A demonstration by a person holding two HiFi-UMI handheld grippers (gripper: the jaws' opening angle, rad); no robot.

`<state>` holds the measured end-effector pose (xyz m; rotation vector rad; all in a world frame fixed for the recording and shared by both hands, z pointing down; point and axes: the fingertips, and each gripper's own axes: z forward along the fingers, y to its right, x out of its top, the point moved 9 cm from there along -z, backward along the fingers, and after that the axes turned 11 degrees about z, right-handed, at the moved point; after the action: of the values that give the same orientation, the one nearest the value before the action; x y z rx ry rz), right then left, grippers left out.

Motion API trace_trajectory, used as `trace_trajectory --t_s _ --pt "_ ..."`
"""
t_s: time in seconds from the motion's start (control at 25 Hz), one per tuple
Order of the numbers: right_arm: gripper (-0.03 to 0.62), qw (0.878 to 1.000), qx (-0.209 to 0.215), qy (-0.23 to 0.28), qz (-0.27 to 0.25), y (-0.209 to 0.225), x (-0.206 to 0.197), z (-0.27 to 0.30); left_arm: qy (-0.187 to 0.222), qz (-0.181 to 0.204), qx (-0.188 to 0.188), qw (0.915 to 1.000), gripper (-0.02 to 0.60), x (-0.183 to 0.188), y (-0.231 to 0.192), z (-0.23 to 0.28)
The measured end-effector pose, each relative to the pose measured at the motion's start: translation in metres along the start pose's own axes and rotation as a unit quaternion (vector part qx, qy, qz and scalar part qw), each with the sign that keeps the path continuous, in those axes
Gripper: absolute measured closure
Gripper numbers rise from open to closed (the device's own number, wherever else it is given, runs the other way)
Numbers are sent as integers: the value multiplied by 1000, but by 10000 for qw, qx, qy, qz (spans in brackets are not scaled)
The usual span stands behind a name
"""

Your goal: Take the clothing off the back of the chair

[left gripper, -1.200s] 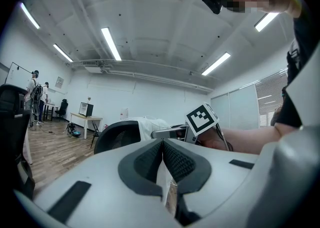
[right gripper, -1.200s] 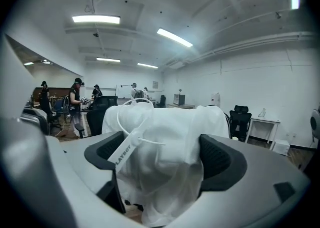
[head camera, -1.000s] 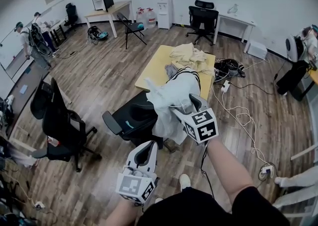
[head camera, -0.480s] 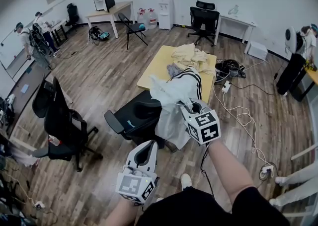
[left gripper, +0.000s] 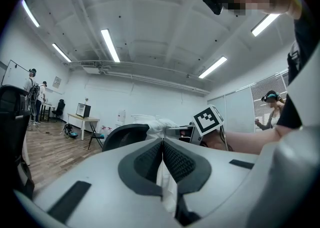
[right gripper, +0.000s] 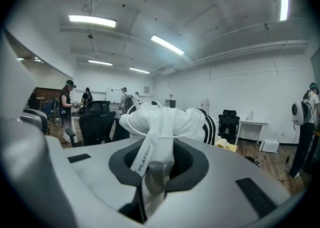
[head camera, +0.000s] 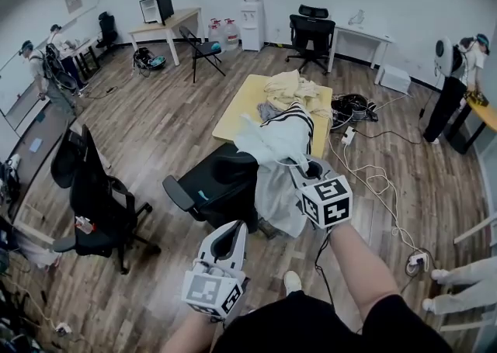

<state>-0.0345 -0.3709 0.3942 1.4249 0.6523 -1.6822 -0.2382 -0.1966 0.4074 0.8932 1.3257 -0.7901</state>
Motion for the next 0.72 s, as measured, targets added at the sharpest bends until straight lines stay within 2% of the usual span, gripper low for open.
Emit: trace_trajectory --t_s 0.72 --pt "529 9971 -296 619 321 -51 -3 -92 -98 -113 -711 9974 563 -15 6 -48"
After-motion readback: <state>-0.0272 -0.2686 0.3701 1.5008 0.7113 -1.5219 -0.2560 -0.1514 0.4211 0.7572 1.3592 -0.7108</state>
